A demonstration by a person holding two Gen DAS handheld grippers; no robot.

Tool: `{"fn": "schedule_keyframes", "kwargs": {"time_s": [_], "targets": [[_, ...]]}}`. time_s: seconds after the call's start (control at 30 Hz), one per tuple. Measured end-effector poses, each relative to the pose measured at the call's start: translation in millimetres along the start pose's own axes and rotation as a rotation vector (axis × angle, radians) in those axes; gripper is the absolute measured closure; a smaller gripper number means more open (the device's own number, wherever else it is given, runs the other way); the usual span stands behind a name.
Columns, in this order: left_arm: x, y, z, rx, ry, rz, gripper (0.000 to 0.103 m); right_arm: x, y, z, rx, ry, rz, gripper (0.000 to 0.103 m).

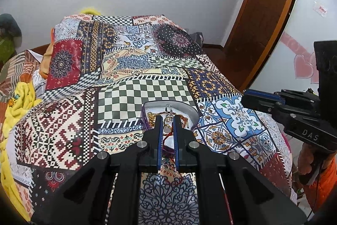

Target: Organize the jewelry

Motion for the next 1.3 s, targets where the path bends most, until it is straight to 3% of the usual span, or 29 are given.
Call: {"fn": "schedule_keyframes", "kwargs": {"time_s": [0.47,1.07,1.17,1.3], "targets": [[-4.3,47.5,-3.4,0.011,0.039,0.076,0.096,14.9,45.1,6.9,0.061,-0.004,0.022,0.094],[-5.3,41.6,-4.7,0.024,0.058,0.081,0.095,5.2,83.9,4.8,0.121,0.022,0.123,0.094],[-4.9,33.7,-1.8,0.020,0.042,0.079,0.092,3.0,84.6,4.1,0.124,0.027,0.130,0.094],[-2.4,20.5,7.8,0.045,0.034,0.048,0.076,1.4,85.3,5.9,0.130,0.022,0.138,0.094]]}}
Point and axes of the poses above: each gripper's, at about its wrist camera, not at the fingertips, and y roughly the way its jaws point, z to its left, x to its top, the point moved 6 cm from there along y, roughly the way its jaws point, and after that the axes turned 15 degrees about -y, right-handed, at the moved point
